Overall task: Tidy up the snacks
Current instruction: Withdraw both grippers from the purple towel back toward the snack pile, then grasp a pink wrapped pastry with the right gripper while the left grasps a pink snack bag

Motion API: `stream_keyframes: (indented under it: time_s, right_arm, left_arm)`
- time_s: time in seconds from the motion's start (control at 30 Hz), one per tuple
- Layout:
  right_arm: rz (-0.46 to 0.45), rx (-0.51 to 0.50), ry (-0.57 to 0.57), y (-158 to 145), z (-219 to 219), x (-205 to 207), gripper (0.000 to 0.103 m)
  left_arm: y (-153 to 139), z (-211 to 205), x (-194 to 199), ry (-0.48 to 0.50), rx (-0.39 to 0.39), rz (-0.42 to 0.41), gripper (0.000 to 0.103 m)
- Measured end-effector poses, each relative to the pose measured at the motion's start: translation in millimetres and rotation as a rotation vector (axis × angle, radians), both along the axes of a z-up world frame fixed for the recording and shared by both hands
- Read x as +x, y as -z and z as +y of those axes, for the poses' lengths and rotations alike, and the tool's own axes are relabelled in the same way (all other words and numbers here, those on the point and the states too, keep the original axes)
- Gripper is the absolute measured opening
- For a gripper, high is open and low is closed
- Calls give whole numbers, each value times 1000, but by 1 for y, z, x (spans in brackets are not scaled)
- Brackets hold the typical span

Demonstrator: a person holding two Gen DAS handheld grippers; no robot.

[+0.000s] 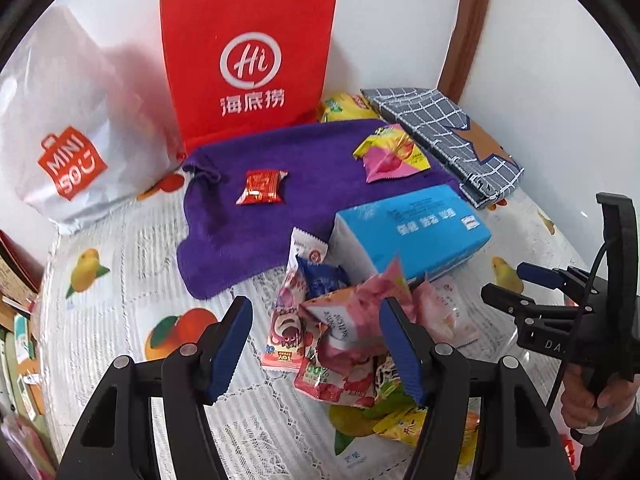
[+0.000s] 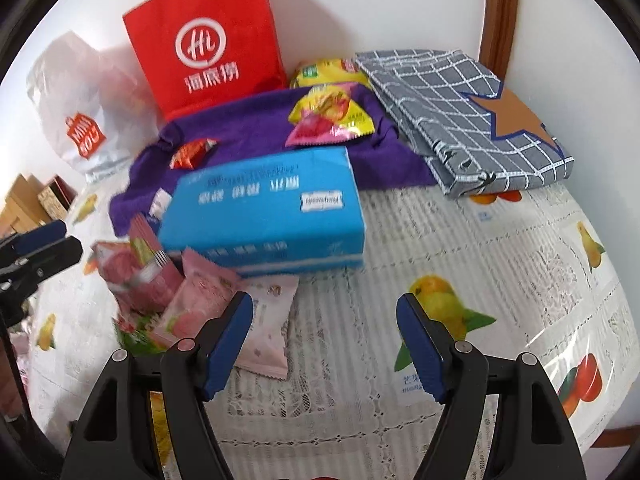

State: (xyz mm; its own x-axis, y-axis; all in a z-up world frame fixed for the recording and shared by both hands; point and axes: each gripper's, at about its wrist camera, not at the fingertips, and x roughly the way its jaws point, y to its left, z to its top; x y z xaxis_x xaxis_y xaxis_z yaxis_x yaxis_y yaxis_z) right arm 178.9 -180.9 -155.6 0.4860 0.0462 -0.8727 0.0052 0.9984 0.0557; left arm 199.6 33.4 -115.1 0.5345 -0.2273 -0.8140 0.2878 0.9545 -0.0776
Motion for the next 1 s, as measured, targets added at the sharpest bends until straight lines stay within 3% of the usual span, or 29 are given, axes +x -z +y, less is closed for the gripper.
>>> stream_keyframes:
  time_s: [0.37,0.73,0.9,1.0]
  right_arm:
    - [34,-13,-24,20,15,9,74]
    - [26,9,-28,30,21,13,74]
    - [27,11,-37,32,24,19,79]
    - [63,-8,-55,40,30,26,80]
  left_arm:
    - [19,11,13,-22,-26,36,64]
    - [20,14,14,-25,-41,32,64]
    - [20,16,14,-32,-52,31,64]
    - [20,18,16,-44,-54,34,64]
